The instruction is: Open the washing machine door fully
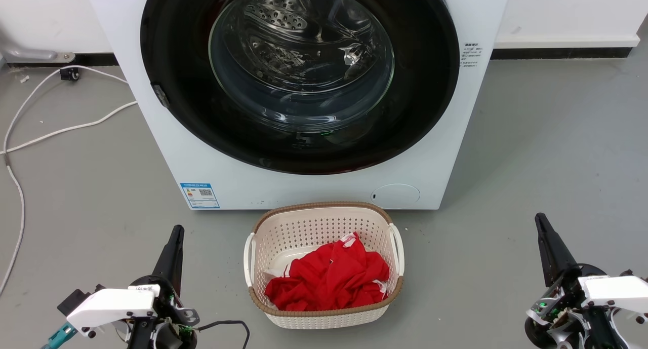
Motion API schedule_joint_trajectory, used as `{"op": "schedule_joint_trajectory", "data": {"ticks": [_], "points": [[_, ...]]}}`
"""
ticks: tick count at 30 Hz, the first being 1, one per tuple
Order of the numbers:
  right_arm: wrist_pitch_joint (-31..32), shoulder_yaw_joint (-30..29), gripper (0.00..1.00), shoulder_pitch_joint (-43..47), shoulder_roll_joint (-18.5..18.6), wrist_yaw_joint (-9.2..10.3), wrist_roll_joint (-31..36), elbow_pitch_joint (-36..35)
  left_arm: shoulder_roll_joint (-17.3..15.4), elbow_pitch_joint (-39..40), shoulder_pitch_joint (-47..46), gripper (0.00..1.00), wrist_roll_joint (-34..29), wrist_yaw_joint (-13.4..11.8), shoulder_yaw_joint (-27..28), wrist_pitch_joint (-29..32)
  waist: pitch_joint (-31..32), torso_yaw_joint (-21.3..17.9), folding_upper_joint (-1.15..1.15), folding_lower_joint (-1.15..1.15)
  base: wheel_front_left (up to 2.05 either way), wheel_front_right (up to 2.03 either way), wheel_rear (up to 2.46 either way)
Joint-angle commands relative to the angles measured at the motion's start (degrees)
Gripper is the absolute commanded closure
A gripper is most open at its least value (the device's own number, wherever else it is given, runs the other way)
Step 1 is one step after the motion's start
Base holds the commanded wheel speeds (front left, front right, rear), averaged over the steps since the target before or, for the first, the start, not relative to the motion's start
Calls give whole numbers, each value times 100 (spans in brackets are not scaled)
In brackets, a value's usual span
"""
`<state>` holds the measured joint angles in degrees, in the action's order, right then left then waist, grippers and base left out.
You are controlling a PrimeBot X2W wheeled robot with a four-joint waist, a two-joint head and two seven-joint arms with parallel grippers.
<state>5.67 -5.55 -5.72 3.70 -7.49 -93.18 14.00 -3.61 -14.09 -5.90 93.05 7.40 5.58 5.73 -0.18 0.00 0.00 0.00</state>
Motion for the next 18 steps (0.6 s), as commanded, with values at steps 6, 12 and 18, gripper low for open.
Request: {"op": "schedule_joint_trajectory", "data": {"ticks": [6, 12, 18], "points": [[26, -20, 100, -77, -18, 0, 41, 10, 4, -6, -43, 100, -13, 16, 15, 14, 0, 0, 0, 0, 0, 0, 0], [14, -8, 0, 47, -19, 0, 3, 69, 24, -73, 44, 0, -4, -1, 10, 15, 0, 0, 0, 0, 0, 0, 0], [-159, 64, 0, 75, -23, 0, 44, -63, 27, 0, 9, 0, -110, 0, -162, -155, -4, -3, 0, 0, 0, 0, 0]]}}
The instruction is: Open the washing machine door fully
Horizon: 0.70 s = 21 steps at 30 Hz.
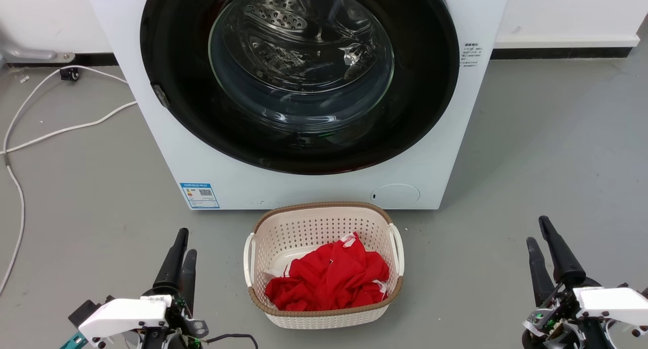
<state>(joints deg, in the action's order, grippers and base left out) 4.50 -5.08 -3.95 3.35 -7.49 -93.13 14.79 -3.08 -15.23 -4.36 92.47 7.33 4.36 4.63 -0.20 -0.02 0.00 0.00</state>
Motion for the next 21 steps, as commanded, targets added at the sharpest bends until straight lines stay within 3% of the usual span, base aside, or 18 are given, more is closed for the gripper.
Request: {"op": "schedule_joint_trajectory", "data": {"ticks": [1, 11, 21], "points": [[-70, 30, 0, -96, 11, 0, 55, -163, -26, 124, -154, 0, -91, 7, -73, -75, -2, -1, 0, 0, 0, 0, 0], [-334, 31, 0, -63, 3, 0, 536, -455, -21, 334, -210, 0, -805, 9, -164, -343, -17, -4, 0, 0, 0, 0, 0], [-566, 178, 0, -34, -1, 0, 2402, -862, -16, 578, -276, 0, -1594, 10, -206, -575, -32, 2, 0, 0, 0, 0, 0]]}}
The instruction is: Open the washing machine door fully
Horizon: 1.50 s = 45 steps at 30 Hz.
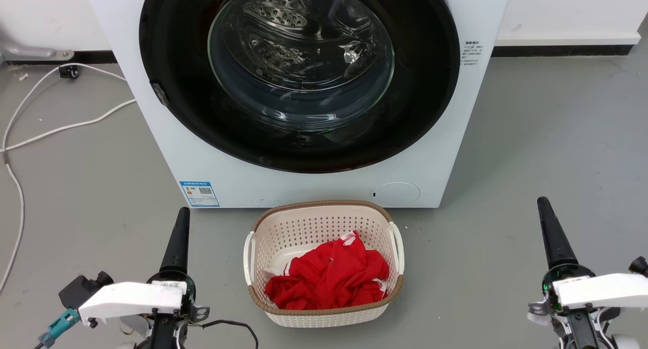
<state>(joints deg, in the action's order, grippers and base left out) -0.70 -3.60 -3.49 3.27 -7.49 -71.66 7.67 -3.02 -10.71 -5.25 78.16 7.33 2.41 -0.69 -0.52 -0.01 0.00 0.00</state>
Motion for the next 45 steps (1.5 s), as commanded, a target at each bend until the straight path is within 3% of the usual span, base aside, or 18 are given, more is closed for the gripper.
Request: {"op": "schedule_joint_trajectory", "data": {"ticks": [1, 18, 45], "points": [[-68, 50, 0, -73, 6, 0, 429, -184, -22, 137, -193, 0, -267, 11, -25, -67, -2, 1, 0, 0, 0, 0, 0], [-412, 211, 0, 37, -8, 0, 2617, -389, -14, 261, -241, 0, -2328, -73, -170, -409, -5, -15, 0, 0, 0, 0, 0], [-776, 336, 0, 125, -25, 0, 4810, -271, -2, 139, -285, 0, -4846, -340, -464, -863, -5, -38, 0, 0, 0, 0, 0]]}}
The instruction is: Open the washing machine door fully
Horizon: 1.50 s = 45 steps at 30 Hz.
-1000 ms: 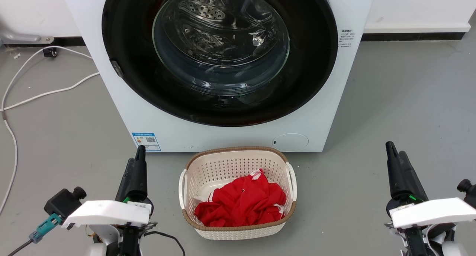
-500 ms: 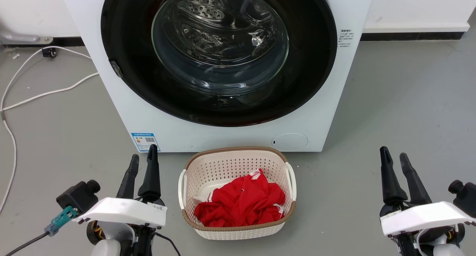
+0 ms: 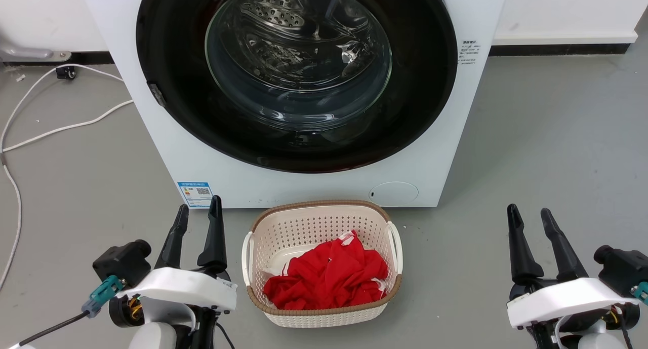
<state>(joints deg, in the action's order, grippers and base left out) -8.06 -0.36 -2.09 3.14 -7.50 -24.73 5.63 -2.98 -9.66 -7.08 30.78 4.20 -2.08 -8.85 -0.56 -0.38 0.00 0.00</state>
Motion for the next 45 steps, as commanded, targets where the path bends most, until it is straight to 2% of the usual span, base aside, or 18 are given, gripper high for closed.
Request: {"op": "schedule_joint_trajectory", "data": {"ticks": [1, 20, 45], "points": [[-43, 15, 0, -16, -12, 1, 184, -70, -7, 26, -106, 0, -189, -31, -17, -61, -1, -2, 0, 0, 0, 0, 0], [-93, 46, 0, 60, -23, 2, 1271, -56, -55, -39, -142, 0, -1458, -132, -126, -307, 19, -6, 0, 0, 0, 0, 0], [-45, 65, 0, 91, -34, 3, 2363, -38, -37, -177, -154, 0, -2509, -262, -198, -573, 25, -18, 0, 0, 0, 0, 0]]}}
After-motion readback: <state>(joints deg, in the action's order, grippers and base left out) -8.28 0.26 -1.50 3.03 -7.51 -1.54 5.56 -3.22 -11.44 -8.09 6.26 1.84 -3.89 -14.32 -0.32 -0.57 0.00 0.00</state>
